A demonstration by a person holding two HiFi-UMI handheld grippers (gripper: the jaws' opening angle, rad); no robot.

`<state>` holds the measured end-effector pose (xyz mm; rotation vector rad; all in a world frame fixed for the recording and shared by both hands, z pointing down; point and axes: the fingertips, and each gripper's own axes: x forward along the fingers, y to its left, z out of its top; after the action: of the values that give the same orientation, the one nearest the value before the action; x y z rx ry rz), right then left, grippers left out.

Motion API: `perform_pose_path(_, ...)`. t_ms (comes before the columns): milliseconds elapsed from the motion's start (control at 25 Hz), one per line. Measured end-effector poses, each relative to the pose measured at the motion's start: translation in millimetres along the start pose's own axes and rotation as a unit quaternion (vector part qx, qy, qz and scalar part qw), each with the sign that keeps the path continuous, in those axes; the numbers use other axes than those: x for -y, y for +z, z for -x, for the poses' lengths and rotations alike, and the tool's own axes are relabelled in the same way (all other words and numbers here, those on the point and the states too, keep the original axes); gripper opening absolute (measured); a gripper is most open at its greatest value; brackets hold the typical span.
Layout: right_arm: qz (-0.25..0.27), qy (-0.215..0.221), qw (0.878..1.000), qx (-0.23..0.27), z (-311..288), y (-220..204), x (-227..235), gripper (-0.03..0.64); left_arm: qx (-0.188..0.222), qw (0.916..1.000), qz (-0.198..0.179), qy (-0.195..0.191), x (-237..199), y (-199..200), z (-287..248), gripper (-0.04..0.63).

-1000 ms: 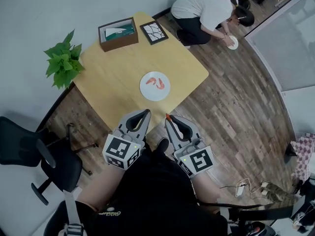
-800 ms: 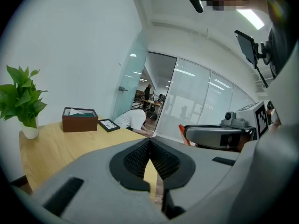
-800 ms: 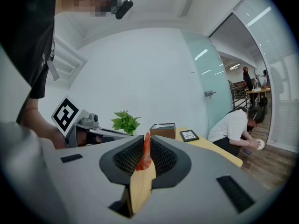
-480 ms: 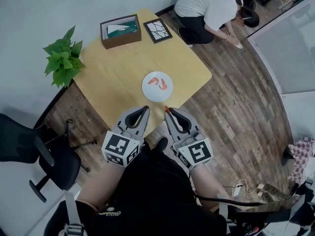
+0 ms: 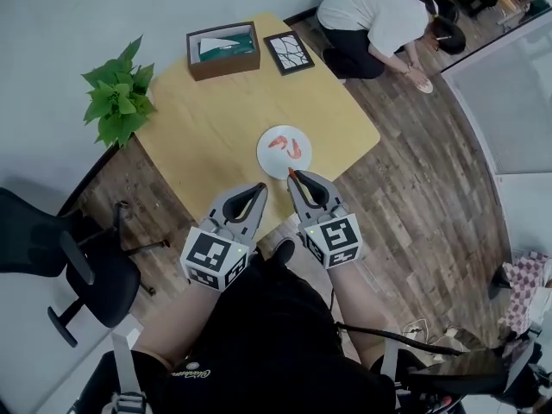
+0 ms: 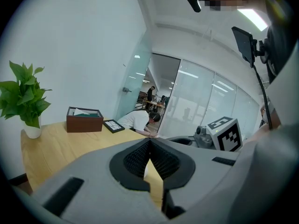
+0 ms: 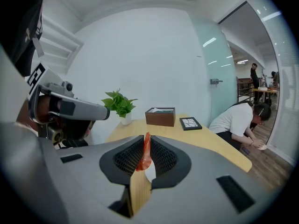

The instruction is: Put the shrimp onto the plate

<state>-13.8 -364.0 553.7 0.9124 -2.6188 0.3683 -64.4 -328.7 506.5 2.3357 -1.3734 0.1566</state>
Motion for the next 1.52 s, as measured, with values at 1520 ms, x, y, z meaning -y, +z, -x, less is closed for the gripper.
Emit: perform_pose_path(1520,0.205,0.028,0.947,-0.247,-121.2,-113.0,35.3,0.043,-0.014,0.9998,-0.003,0.014,-16.4,-12.7,11.8,0.0)
